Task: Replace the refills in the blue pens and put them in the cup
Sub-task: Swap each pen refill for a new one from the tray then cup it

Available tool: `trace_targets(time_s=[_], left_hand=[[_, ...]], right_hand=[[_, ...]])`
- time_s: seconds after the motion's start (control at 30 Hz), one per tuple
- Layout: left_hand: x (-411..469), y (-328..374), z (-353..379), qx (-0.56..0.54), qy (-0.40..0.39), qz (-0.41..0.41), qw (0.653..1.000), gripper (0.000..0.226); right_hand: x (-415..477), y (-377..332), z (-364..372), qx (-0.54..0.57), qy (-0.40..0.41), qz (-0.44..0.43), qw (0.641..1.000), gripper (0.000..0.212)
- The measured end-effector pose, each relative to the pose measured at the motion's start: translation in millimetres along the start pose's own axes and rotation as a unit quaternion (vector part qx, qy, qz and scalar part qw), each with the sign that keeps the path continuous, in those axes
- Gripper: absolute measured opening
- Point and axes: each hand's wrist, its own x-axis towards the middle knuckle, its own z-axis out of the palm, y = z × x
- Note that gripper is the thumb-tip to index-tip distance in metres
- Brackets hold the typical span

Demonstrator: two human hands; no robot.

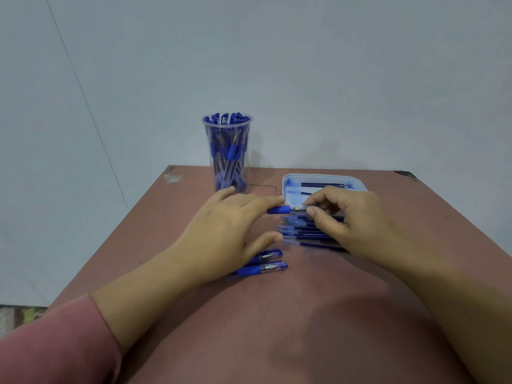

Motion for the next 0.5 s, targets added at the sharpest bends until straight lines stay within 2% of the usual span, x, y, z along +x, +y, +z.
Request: trace_targets(time_s=[0.13, 0.27, 0.37, 0.5], left_hand=[[20.7, 1.9, 0.2, -0.105, -0.002, -0.054, 0.993, 0.037], [19.3, 0.1, 11.7, -0.161, 0.032, -0.073, 0.984, 0.02], [14.8, -2.4, 13.5, -0.169, 0.048, -0.063, 0.982, 0.018], [11.3, -3.0, 10.9, -0.177, 0.035, -0.048, 0.982, 0.019]], right_hand=[[-0.3, -2.4, 3.4, 0.039, 0.017, 0.013, 0.999, 0.023], [-0.1, -5.7, 6.6, 0.096, 0.028, 0.033, 0.994, 0.016], [0.7, -5.4, 9.9, 0.121, 0.017, 0.037, 0.992, 0.01], [1.6, -3.1, 14.4, 0.069, 0.016, 0.006, 0.997, 0.02]])
